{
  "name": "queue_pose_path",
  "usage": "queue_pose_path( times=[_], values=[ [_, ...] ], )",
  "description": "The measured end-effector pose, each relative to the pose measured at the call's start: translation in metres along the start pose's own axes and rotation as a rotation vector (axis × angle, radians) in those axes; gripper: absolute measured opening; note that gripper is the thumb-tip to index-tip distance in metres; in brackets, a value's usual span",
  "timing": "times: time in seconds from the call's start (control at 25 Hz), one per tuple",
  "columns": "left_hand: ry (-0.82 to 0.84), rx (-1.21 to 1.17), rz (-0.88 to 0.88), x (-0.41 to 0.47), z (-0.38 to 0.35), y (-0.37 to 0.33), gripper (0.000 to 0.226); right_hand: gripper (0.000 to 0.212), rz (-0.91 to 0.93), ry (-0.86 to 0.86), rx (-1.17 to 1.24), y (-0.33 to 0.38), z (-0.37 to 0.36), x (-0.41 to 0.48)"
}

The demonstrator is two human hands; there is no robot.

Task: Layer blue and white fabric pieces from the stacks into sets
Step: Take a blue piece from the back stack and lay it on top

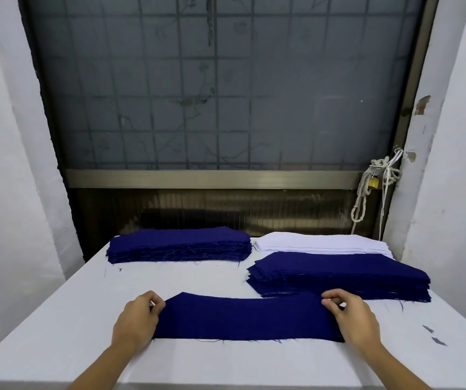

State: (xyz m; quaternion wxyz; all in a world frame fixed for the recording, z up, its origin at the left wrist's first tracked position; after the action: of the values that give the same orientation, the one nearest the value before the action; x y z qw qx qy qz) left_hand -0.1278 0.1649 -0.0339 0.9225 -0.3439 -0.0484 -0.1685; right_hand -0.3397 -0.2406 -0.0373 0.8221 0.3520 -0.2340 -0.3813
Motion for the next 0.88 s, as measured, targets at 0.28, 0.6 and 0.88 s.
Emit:
queue_pose_path(
  times=[0.28,0.6,0.88],
  values=[
    [-0.168,0.026,-0.031,-0.01,-0.015,0.008,0.021,0.006,0.028,-0.042,-0.141,-0.006,-0.007,0.001],
    [-0.203,0.011,-0.05,-0.011,-0.019,0.01,0.016,0.014,0.078,-0.062,-0.276,-0.009,-0.011,-0.001],
    [-0.218,0.331,-0.164,-0.008,-0.026,0.014,0.026,0.041,0.165,-0.105,-0.6,-0.007,-0.02,-0.004]
  ],
)
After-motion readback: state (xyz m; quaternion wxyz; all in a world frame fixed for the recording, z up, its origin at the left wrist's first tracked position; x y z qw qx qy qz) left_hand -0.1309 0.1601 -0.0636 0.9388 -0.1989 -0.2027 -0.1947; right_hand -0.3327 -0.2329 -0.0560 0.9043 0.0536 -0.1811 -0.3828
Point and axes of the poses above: each hand's wrist, its own x-axis towards the middle knuckle, its own z-axis out of the back of the hand, y = z × x, the point moved 1 cm from there along x, towards the middle knuckle, and after that the axes turned 9 degrees about -z, right-handed, at the moved point
